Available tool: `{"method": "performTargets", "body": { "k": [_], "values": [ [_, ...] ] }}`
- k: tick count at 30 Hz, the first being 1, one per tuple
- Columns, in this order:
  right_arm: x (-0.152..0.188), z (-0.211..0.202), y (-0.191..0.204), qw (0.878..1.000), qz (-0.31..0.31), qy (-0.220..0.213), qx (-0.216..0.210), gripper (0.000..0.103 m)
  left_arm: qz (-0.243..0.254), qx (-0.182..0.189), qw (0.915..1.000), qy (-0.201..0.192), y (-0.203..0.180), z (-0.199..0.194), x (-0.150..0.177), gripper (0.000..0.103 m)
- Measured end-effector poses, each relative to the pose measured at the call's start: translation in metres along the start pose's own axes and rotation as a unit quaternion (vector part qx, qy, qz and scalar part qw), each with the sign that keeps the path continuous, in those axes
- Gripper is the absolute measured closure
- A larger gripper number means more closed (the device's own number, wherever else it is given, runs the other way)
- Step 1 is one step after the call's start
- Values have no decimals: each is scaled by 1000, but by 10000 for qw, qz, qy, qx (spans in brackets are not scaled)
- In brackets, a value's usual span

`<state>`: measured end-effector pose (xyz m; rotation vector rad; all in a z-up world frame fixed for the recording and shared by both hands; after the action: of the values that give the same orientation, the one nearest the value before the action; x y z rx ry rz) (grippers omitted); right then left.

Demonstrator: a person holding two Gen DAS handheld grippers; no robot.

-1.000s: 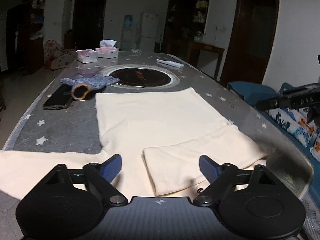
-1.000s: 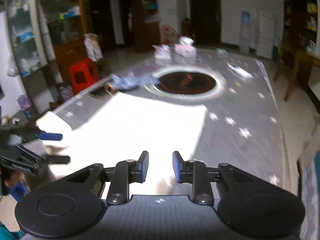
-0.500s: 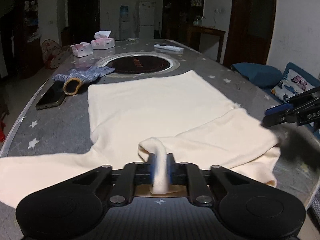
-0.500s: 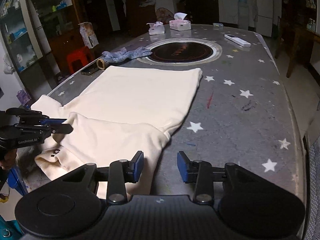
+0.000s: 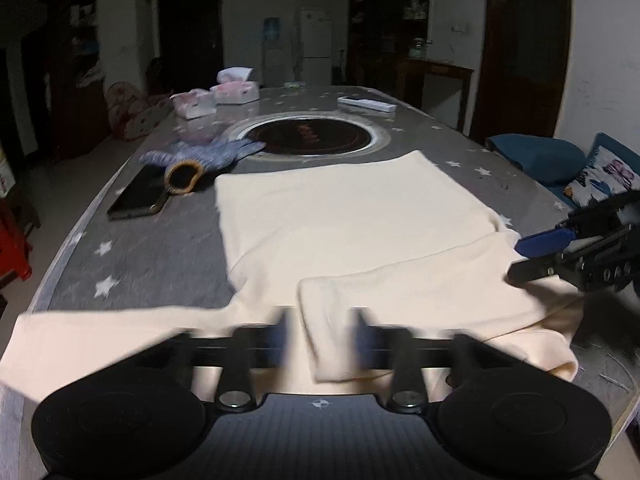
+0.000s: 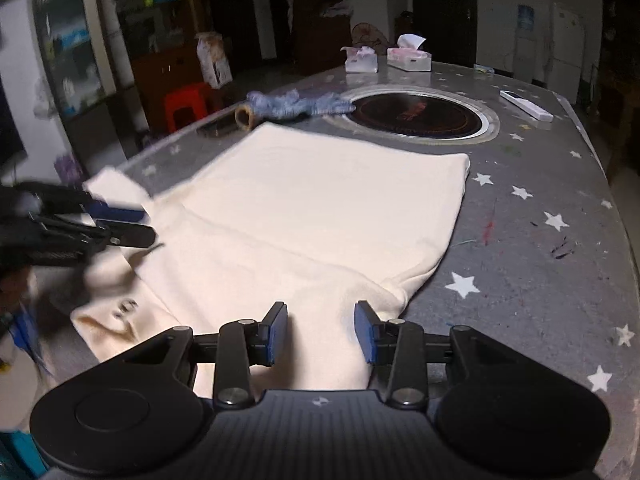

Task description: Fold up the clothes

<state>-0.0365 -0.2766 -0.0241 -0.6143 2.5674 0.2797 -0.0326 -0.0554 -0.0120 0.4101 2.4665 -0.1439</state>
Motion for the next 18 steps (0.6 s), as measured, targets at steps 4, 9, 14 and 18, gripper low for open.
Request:
{"method": "performTargets", "body": {
  "k": [4, 9, 14, 18],
  "values": [
    [-1, -5, 6, 9999, -123, -29, 77, 66, -178, -2, 9996, -236, 12, -12, 2, 7],
    [-2, -6, 19, 9996, -273, -20, 42, 59, -580, -111, 9976, -366, 37, -24, 12, 2],
    [1, 6, 25, 9993, -331, 137, 93, 56, -906, -456, 9940, -418, 71, -35, 27, 0],
    [-2, 2, 26, 9994, -307, 116, 70, 56, -1481, -654, 9861, -382, 109, -41, 38, 0]
  ]
}}
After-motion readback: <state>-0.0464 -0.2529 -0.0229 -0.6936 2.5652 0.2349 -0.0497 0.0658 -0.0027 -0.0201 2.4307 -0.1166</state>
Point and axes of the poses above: each gripper's, at about its wrist camera, not at the fingertips, and z roughly the way its jaws point, y to its left, x to its underside, the point moved 7 cm from there along z, roughly the way its jaws point, and after that the axes turned 15 degrees about y, right-handed, at the moved point
